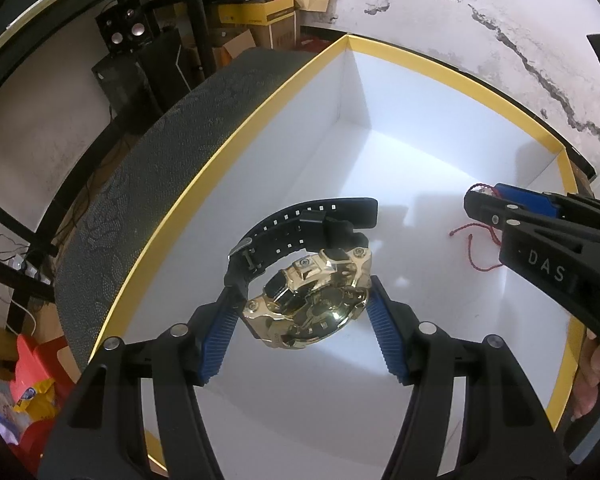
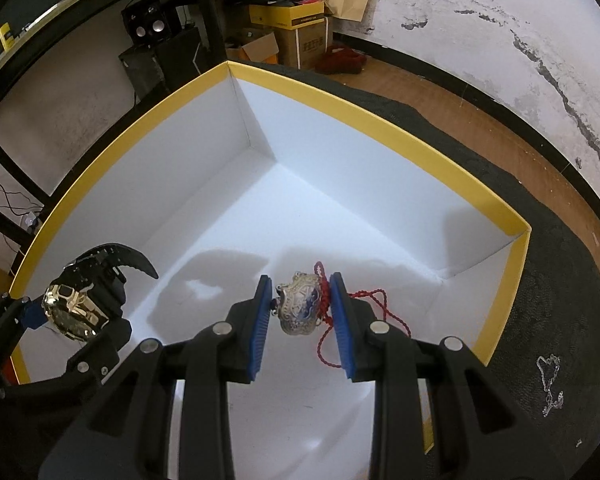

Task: Organize jewelry
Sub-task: 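Carry the watch and pendant in both tools over the white box, then open the left tool dropping the watch while the right tool releases the pendant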

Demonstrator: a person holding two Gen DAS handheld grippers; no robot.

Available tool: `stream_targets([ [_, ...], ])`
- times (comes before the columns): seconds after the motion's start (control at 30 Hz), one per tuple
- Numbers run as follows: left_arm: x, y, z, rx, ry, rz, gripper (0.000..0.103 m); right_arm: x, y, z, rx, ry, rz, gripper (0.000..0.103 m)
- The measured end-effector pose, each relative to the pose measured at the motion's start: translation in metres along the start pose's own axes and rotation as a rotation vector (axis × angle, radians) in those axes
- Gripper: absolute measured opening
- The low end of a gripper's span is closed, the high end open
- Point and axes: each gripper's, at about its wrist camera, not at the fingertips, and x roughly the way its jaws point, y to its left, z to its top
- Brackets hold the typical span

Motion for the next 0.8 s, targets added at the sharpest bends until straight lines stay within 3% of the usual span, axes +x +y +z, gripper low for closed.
stream_targets([
  [0.47,0.003,-0.001,0.001,0.010,0.017,-0.011,0.063,0.002,0.003,0.003,-0.003,0.018,-0.001,0.030],
  [0.5,0.004,-0.001,0.002,0.009,0.026,-0.015,0.063,0.004,0.003,0.004,0.009,0.025,0.010,0.035],
  [0.53,0.004,0.000,0.003,0.003,0.033,-0.013,0.069,0.003,0.002,0.006,0.022,0.027,0.016,0.048],
  [0.57,0.002,0.002,0.005,-0.001,0.028,-0.008,0.074,-0.002,0.003,0.008,0.018,0.005,0.039,0.069],
  [0.6,0.000,0.002,0.006,0.001,0.018,0.000,0.083,-0.007,0.005,0.009,0.009,-0.012,0.017,0.081],
  [0.63,-0.004,0.001,0.007,0.014,-0.001,0.013,0.085,-0.010,0.006,0.010,0.010,-0.027,0.008,0.088],
  [0.8,-0.010,-0.001,0.007,0.012,-0.008,0.000,0.085,-0.020,0.008,0.015,0.020,-0.046,0.021,0.091],
])
